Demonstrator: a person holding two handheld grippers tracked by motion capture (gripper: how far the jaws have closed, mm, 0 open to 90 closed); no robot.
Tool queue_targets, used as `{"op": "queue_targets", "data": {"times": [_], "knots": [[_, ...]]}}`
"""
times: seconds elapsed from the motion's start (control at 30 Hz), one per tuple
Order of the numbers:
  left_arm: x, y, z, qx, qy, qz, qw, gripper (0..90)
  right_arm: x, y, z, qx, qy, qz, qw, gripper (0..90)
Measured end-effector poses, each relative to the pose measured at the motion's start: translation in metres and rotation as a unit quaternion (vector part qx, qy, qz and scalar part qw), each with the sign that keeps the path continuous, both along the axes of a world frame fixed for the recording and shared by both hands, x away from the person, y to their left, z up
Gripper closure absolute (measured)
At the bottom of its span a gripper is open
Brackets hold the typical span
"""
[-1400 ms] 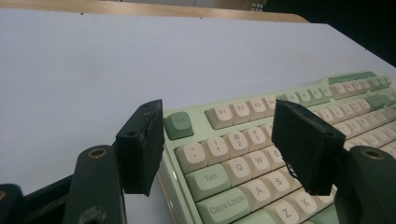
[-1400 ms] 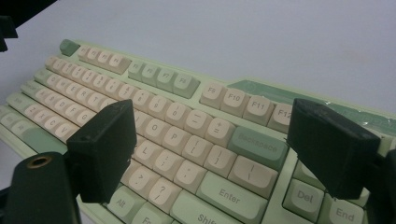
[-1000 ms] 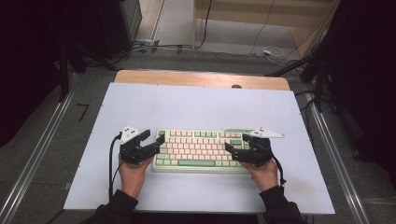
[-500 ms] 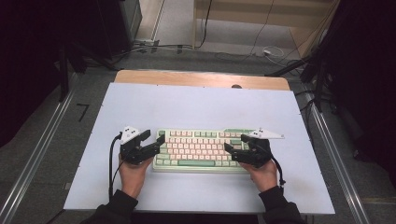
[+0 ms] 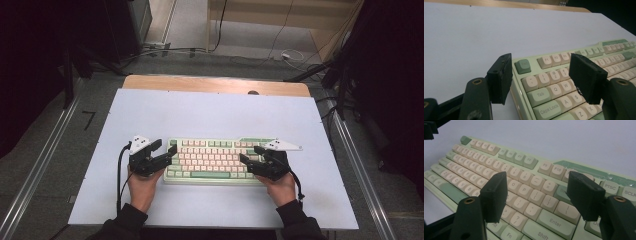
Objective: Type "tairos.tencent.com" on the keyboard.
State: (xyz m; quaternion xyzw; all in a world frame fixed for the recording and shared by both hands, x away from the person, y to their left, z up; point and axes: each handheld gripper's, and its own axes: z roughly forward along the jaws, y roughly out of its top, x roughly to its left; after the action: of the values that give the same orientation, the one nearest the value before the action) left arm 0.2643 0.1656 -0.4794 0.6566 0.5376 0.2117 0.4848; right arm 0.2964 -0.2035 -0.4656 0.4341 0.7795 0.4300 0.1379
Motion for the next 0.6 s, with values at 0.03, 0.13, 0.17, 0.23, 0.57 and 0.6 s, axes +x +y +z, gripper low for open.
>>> {"op": "queue_targets", "data": {"times": [0.03,0.13,0.17,0.23,0.57,0.6], "knots": [[0.0,0.0,0.0,0.0,0.0,0.0,1.0,36.1,0.0,0.001,0.0,-0.003,0.0,0.001,1.0,33.1],[0.0,0.0,0.0,0.0,-0.001,-0.002,1.0,36.1,-0.002,0.003,-0.001,-0.01,-0.004,0.004,0.9999,38.6],[0.0,0.0,0.0,-0.001,-0.002,-0.002,1.0,36.1,-0.002,0.003,-0.002,-0.01,-0.005,0.004,0.9999,40.2],[0.0,-0.001,0.0,0.0,-0.003,-0.003,1.0,36.1,-0.003,0.004,-0.002,-0.009,-0.008,0.006,0.9999,45.0],[-0.001,-0.001,0.0,0.001,-0.002,-0.004,1.0,36.1,-0.008,0.009,-0.006,-0.012,0.0,0.036,0.9993,84.4],[-0.001,-0.001,0.0,0.003,-0.002,-0.004,1.0,36.2,-0.008,0.011,-0.007,-0.013,0.005,0.039,0.9991,86.7]]}}
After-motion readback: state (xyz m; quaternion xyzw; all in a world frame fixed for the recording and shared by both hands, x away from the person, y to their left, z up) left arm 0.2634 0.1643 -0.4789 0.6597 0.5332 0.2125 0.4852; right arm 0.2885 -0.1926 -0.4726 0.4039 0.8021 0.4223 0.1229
